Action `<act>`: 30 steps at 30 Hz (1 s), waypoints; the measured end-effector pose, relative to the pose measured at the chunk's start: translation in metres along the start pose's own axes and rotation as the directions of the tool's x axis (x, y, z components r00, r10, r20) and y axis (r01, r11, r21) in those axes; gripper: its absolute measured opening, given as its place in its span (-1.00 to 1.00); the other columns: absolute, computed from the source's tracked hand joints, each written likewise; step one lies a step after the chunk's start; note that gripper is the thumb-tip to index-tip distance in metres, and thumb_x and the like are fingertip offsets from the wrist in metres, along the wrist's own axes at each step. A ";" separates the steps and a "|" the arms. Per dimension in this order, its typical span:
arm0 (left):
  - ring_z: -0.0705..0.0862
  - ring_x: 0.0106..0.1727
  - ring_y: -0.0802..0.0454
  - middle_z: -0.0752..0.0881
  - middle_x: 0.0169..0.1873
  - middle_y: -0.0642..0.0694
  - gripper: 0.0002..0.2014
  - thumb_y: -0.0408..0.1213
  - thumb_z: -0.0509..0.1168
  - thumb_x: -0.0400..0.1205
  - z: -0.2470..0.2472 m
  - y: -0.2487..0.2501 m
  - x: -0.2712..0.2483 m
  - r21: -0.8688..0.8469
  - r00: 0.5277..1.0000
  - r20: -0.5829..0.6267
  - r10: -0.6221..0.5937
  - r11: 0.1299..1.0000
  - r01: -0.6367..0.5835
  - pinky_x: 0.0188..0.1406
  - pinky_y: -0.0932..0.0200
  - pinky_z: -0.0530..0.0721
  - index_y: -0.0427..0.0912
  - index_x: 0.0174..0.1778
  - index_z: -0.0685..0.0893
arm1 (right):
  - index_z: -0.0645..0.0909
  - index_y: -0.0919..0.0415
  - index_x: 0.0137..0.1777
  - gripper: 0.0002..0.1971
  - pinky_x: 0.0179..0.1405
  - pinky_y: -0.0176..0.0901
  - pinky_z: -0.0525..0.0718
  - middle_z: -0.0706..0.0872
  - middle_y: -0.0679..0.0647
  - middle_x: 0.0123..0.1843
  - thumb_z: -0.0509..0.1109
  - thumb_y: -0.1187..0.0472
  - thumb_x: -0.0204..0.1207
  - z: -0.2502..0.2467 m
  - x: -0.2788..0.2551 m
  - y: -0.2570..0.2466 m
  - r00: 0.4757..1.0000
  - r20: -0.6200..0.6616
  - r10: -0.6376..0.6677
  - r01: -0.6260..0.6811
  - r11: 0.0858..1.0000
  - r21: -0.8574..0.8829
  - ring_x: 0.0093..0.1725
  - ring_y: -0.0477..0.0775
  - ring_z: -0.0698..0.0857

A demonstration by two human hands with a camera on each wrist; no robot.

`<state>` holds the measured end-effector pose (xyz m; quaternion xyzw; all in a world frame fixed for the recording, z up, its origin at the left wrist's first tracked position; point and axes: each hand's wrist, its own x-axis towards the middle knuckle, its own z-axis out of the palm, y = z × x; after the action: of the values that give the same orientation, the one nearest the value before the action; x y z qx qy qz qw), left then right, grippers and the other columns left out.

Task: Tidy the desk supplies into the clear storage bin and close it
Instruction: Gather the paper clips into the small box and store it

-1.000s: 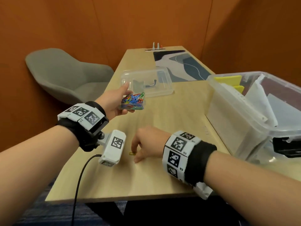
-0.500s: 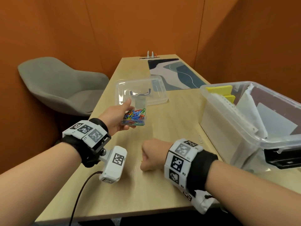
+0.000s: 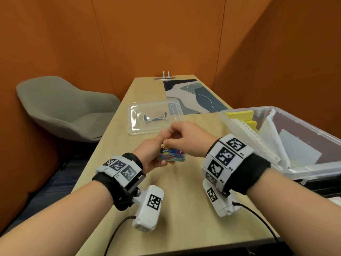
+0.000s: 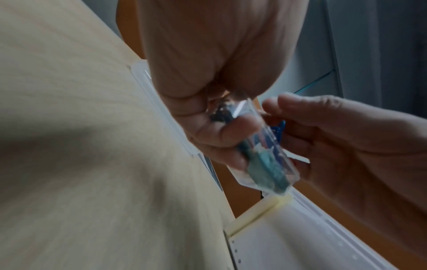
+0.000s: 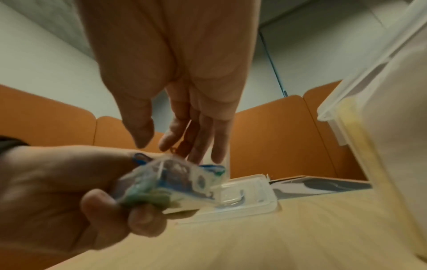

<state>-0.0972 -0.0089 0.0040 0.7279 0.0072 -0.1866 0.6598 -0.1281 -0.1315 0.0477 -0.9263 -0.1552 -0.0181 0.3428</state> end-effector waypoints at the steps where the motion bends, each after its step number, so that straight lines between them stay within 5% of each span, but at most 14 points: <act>1: 0.68 -0.59 0.06 0.78 -0.42 -0.12 -0.55 0.17 0.06 0.67 0.002 0.000 0.001 -0.002 1.000 -0.002 0.003 1.000 -0.003 -0.74 0.38 0.46 -0.13 -0.10 0.65 | 0.61 0.09 -0.08 -0.97 -0.10 -0.33 0.61 0.65 -0.05 -0.16 0.39 0.21 0.51 -0.002 -0.001 0.001 1.000 -0.016 -0.005 0.005 1.000 0.024 -0.15 -0.10 0.64; 4: 0.65 -0.66 0.07 0.75 -0.54 -0.07 -0.56 0.14 0.01 0.69 0.002 -0.001 0.004 -0.018 1.000 -0.026 -0.001 1.000 0.000 -0.76 0.42 0.43 -0.12 -0.17 0.61 | 0.67 0.15 -0.05 -0.85 -0.19 -0.45 0.57 0.66 -0.04 -0.20 0.32 0.37 0.51 -0.016 -0.006 0.007 0.973 -0.227 0.051 -0.029 0.995 0.097 -0.21 -0.09 0.65; 6: 0.64 -0.69 0.08 0.74 -0.58 -0.05 -0.57 0.13 0.01 0.69 -0.001 -0.002 0.006 -0.020 0.999 -0.044 -0.003 1.000 0.002 -0.77 0.43 0.42 -0.11 -0.17 0.59 | 0.65 0.19 -0.11 -0.81 -0.12 -0.27 0.61 0.69 0.06 -0.20 0.25 0.43 0.49 -0.022 -0.012 0.016 0.921 -0.346 0.181 -0.177 0.983 0.045 -0.14 0.08 0.69; 9: 0.64 -0.69 0.08 0.74 -0.57 -0.06 -0.58 0.13 0.01 0.69 -0.005 -0.002 0.010 -0.021 0.997 -0.076 0.000 1.000 -0.002 -0.77 0.42 0.42 -0.11 -0.15 0.59 | 0.58 0.33 -0.18 -0.86 -0.23 -0.17 0.60 0.68 0.18 -0.04 0.22 0.39 0.56 -0.014 -0.029 0.024 0.900 -0.142 0.411 -0.434 0.828 -0.355 -0.03 0.20 0.69; 11: 0.64 -0.70 0.08 0.74 -0.52 -0.08 -0.59 0.13 0.02 0.69 -0.007 -0.002 0.011 -0.026 0.996 -0.092 0.000 1.000 -0.002 -0.78 0.42 0.43 -0.12 -0.12 0.59 | 0.35 0.25 -0.40 -0.69 -0.44 -0.21 0.45 0.60 0.13 -0.18 0.17 0.34 0.62 0.003 -0.036 0.036 0.853 0.044 0.520 -0.389 0.689 -0.611 -0.21 0.10 0.63; 14: 0.65 -0.69 0.08 0.73 -0.41 -0.12 -0.59 0.13 0.02 0.68 -0.010 -0.004 0.009 -0.025 0.994 -0.105 -0.002 1.000 0.000 -0.78 0.42 0.43 -0.12 -0.06 0.59 | 0.26 0.19 -0.42 -0.64 -0.53 -0.30 0.27 0.30 0.05 -0.40 0.09 0.34 0.65 0.021 -0.037 0.051 0.777 0.181 0.603 -0.314 0.621 -0.718 -0.47 -0.04 0.32; 17: 0.65 -0.69 0.09 0.72 -0.36 -0.13 -0.59 0.14 0.02 0.68 -0.015 -0.005 0.007 -0.022 0.993 -0.116 -0.001 1.000 -0.001 -0.77 0.42 0.44 -0.12 -0.04 0.58 | 0.44 0.21 -0.22 -0.77 -0.50 -0.31 0.35 0.29 0.06 -0.42 0.09 0.41 0.63 0.028 -0.038 0.048 0.819 0.167 0.549 -0.282 0.638 -0.716 -0.33 0.05 0.52; 20: 0.65 -0.69 0.09 0.72 -0.36 -0.14 -0.60 0.13 0.03 0.68 -0.018 -0.004 0.005 -0.030 0.992 -0.130 0.005 1.000 -0.009 -0.78 0.42 0.44 -0.12 -0.07 0.58 | 0.41 0.24 -0.31 -0.73 -0.27 -0.24 0.51 0.46 0.08 -0.36 0.09 0.49 0.59 0.028 -0.036 0.044 0.879 0.095 0.467 -0.289 0.681 -0.673 -0.06 0.15 0.72; 23: 0.65 -0.69 0.08 0.72 -0.36 -0.15 -0.61 0.12 0.03 0.69 -0.021 -0.001 0.004 -0.031 0.990 -0.138 0.012 0.999 -0.017 -0.78 0.42 0.44 -0.11 -0.09 0.57 | 0.57 0.33 -0.16 -0.81 -0.32 -0.20 0.48 0.50 0.12 -0.36 0.15 0.44 0.59 0.023 -0.030 0.049 0.874 0.031 0.485 -0.370 0.706 -0.604 -0.37 0.12 0.55; 30: 0.67 -0.64 0.06 0.74 -0.40 -0.12 -0.60 0.14 0.03 0.68 -0.025 0.001 0.003 -0.024 0.988 -0.152 0.012 1.000 -0.016 -0.76 0.39 0.45 -0.10 -0.08 0.59 | 0.64 0.37 0.19 -0.75 0.03 -0.11 0.64 0.70 0.26 0.15 0.28 0.42 0.54 0.014 -0.024 0.062 0.838 -0.162 0.521 -0.546 0.794 -0.267 0.12 0.23 0.69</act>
<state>-0.0871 0.0148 0.0053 0.7315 0.0547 -0.1260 0.6679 -0.1331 -0.1739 -0.0052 -0.9721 0.1306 0.0187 0.1941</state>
